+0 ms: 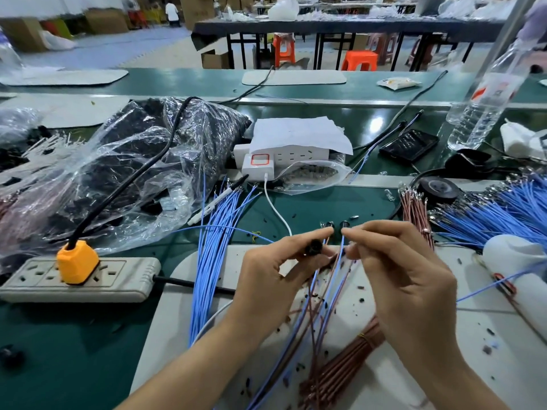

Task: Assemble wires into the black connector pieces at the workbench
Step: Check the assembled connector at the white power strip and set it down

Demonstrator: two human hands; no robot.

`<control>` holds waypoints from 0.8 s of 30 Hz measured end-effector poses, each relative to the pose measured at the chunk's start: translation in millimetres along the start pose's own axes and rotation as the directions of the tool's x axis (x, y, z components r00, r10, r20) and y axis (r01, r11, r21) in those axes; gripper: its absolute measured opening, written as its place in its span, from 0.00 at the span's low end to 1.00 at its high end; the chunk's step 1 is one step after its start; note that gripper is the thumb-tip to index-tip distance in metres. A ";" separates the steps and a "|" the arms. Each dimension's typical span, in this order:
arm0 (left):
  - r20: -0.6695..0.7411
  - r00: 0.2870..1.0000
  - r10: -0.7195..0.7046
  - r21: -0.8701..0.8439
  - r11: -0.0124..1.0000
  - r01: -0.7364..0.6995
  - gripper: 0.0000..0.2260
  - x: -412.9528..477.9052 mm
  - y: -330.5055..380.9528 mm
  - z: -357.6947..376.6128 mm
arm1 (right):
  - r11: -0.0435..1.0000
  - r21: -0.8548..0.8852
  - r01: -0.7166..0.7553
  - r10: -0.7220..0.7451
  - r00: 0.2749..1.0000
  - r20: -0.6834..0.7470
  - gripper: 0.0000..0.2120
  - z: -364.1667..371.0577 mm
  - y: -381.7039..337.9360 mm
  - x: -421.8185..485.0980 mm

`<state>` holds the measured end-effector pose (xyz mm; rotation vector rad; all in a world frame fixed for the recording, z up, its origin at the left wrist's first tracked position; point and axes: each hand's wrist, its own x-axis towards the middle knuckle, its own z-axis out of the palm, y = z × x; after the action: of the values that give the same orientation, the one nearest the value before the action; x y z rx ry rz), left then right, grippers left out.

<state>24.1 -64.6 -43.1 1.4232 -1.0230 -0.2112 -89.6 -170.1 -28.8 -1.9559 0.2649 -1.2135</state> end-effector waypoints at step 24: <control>0.170 0.978 -0.123 0.210 0.974 0.086 0.05 -0.3 2.2 0.1 | 0.861 0.109 -0.497 0.438 0.833 0.337 0.07 -15.8 -0.7 18.1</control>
<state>22.8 -64.1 -41.4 1.6685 -1.1446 -0.3273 -93.4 -187.7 -12.9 -1.7356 0.4248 -0.5847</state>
